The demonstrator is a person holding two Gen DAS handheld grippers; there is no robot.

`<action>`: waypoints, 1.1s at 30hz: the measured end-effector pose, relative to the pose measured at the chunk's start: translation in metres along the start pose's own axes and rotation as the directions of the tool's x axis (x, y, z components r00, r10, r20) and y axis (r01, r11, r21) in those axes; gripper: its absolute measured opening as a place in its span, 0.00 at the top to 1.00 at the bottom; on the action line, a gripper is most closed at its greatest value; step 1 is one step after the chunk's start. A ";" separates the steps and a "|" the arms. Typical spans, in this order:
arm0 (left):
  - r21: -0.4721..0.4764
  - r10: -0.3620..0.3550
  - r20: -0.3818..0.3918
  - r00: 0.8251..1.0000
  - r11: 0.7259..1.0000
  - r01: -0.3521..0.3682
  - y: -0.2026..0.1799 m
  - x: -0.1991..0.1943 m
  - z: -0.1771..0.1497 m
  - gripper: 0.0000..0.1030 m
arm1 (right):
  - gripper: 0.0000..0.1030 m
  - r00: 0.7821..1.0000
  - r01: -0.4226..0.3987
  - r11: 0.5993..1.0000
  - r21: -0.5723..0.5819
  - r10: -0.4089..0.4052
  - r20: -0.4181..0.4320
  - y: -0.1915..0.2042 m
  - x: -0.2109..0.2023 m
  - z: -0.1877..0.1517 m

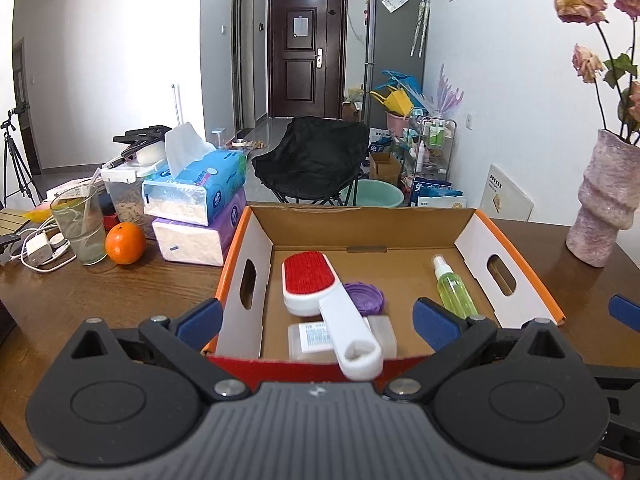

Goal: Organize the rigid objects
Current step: 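Move both tools back from the box toward the items on the table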

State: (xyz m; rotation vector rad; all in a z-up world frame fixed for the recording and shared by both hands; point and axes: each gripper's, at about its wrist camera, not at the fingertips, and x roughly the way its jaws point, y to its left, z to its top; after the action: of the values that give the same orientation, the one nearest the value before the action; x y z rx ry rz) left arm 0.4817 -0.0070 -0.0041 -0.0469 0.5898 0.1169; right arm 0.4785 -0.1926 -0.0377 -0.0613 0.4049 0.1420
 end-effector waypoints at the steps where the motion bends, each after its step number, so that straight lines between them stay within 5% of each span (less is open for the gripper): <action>1: 0.000 0.000 0.000 1.000 1.000 0.000 0.000 -0.003 -0.002 0.00 | 0.00 1.000 0.001 1.000 0.000 -0.001 -0.001 0.000 -0.003 -0.001; 33: 0.027 -0.009 -0.060 0.998 1.000 0.010 -0.003 -0.063 -0.072 0.00 | 0.00 0.997 0.039 0.999 0.009 -0.039 -0.060 0.004 -0.080 -0.056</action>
State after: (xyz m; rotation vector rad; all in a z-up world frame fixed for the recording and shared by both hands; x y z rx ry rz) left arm 0.3904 -0.0221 -0.0283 -0.0266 0.6512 0.0984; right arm 0.3834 -0.2038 -0.0575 -0.0632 0.4643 0.0995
